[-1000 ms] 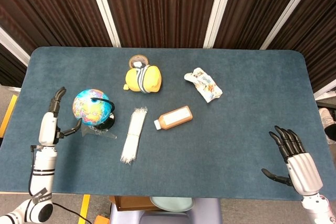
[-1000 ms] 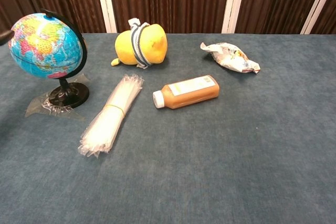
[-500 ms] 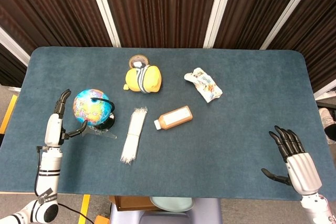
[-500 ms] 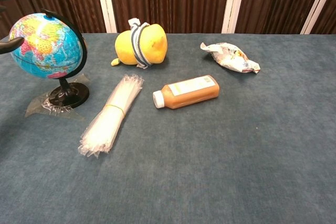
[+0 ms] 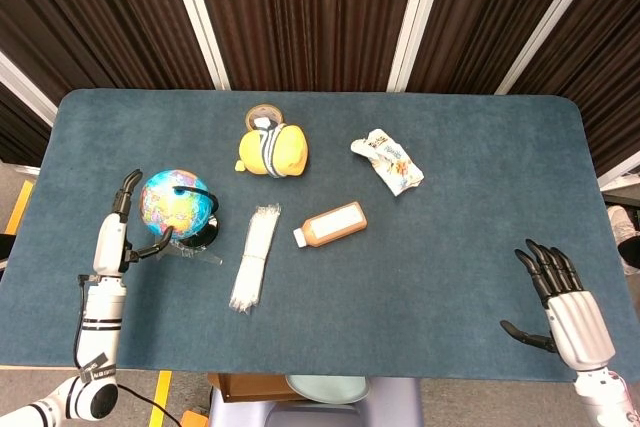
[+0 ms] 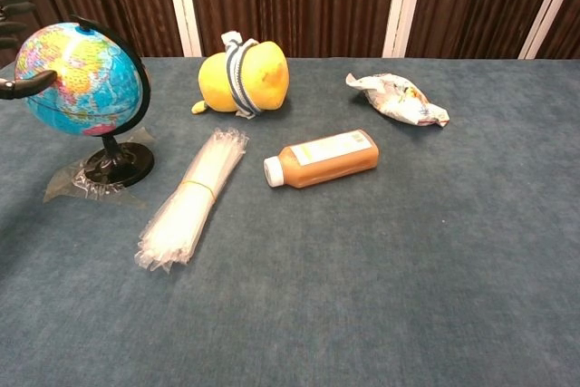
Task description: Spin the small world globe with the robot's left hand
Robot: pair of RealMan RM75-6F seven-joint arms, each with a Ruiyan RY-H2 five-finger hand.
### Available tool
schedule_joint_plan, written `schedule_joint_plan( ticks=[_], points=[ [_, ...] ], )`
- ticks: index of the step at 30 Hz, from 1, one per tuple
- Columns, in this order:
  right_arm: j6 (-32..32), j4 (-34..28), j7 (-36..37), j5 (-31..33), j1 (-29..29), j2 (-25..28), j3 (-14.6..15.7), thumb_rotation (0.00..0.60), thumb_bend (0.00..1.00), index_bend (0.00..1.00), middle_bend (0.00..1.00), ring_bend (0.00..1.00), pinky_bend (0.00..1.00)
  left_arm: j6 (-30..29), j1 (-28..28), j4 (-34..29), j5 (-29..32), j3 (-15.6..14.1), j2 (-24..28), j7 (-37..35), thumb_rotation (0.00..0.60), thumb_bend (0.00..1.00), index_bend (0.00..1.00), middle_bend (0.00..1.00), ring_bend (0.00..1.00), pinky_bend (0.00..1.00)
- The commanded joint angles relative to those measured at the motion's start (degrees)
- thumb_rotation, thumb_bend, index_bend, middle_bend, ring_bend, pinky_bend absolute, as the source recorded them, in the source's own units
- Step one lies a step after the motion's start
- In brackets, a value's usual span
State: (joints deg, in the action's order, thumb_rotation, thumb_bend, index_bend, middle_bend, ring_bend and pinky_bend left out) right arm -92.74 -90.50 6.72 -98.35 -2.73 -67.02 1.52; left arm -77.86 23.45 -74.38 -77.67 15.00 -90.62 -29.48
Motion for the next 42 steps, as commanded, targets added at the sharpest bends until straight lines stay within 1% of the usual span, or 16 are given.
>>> schedule_joint_plan(
  ticks=[1,12,25,32,42],
  points=[
    [-0.01,0.01,0.06,0.03,0.03,0.05,-0.04,0.6,0.21,0.0,0.0,0.0,0.0,0.38,0.11,0.18,0.25,0.12,0.0,-0.02,0.6,0.32,0.0,0.0,0.0,0.0],
    [0.1,0.07,-0.09,0.06,0.11,0.01,-0.19,0.6,0.21,0.0,0.0,0.0,0.0,1.96,0.27,1.83,1.9,1.01,0.13,-1.14,0.6,0.32,0.0,0.0,0.0,0.0],
    [-0.07,-0.01,-0.48,0.11,0.3,-0.07,-0.41,0.6,0.21,0.0,0.0,0.0,0.0,2.55,0.04,4.48,2.28,1.57,0.45,-4.13,0.6,0.32,0.0,0.0,0.0,0.0],
    [0.13,0.1,-0.62,0.18,0.27,-0.09,-0.47,0.6,0.21,0.0,0.0,0.0,0.0,5.04,2.04,6.6,3.83,3.36,-0.21,-4.27,0.6,0.32,0.0,0.0,0.0,0.0],
    [-0.01,0.02,-1.05,0.28,0.46,-0.11,-0.58,0.6,0.21,0.0,0.0,0.0,0.0,5.96,1.86,9.07,4.75,3.5,-0.8,-6.47,0.6,0.32,0.0,0.0,0.0,0.0]
  ],
)
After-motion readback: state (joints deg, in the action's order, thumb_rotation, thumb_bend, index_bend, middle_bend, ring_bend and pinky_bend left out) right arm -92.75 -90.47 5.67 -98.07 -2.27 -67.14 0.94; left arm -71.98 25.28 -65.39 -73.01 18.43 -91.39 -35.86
